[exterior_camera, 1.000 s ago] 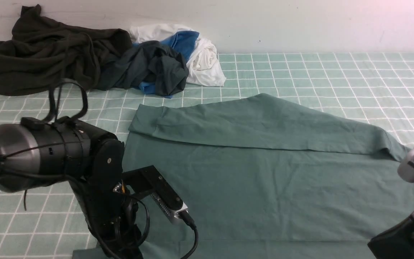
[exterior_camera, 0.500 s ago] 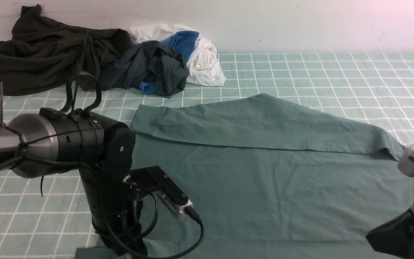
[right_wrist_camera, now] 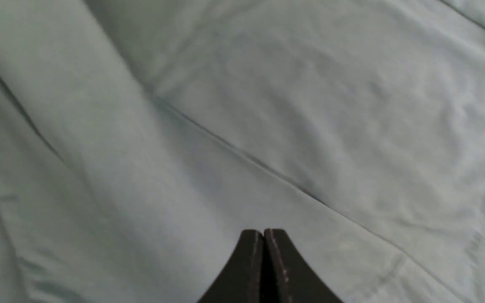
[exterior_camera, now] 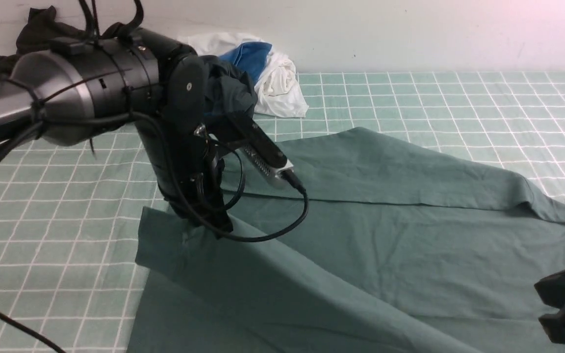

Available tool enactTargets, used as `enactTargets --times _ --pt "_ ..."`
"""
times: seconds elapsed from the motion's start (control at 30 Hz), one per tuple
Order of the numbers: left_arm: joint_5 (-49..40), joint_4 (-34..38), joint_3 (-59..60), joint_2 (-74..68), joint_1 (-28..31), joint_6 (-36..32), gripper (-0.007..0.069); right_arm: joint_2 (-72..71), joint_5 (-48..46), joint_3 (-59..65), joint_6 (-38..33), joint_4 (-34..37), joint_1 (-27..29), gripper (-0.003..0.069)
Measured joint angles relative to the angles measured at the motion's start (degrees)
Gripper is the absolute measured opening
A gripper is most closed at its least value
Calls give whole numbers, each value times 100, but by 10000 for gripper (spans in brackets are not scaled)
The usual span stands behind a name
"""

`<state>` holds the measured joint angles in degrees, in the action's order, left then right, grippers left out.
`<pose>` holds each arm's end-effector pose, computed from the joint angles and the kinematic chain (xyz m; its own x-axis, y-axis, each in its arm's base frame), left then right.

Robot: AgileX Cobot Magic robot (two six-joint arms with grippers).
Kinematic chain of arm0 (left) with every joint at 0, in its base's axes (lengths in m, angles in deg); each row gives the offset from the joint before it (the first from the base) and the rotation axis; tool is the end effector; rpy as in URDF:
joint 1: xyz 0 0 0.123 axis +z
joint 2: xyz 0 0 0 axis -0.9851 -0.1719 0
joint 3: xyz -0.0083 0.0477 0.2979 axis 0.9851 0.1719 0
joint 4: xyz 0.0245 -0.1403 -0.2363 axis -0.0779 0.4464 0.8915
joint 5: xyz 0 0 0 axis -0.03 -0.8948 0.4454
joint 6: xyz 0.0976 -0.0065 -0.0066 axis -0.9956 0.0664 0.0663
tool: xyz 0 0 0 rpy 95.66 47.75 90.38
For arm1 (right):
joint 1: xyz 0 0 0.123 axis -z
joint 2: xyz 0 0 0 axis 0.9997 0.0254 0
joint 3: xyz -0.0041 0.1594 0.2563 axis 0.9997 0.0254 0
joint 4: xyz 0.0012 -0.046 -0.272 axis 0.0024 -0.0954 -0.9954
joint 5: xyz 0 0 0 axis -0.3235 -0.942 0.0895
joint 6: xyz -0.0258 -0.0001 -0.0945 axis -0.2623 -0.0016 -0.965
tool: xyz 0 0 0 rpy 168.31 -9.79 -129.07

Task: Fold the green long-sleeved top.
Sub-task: Use the left arm to drag and place the cuff at the centered position on the left edge of the fabric

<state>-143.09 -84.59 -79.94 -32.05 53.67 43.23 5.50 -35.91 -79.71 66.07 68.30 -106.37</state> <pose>0.3694 -0.1748 0.2529 -0.5747 0.8042 -0.1516 0.7868 0.5939 0.1680 0.1770 0.0549 0.2768 -0.8194 -0.3422 -0.4599 -0.3601 0.9315 -0.0515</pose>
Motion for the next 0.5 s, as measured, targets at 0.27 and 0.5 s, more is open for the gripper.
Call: enactTargets --times 0.27,0.5 --pt "-613 -192 -1205 -984 0 0 10 739 -2 330 1714 -1162 444 -14" --pt "-661 -186 -1349 -1101 0 -2 10 1643 562 455 1802 -846 1467 54"
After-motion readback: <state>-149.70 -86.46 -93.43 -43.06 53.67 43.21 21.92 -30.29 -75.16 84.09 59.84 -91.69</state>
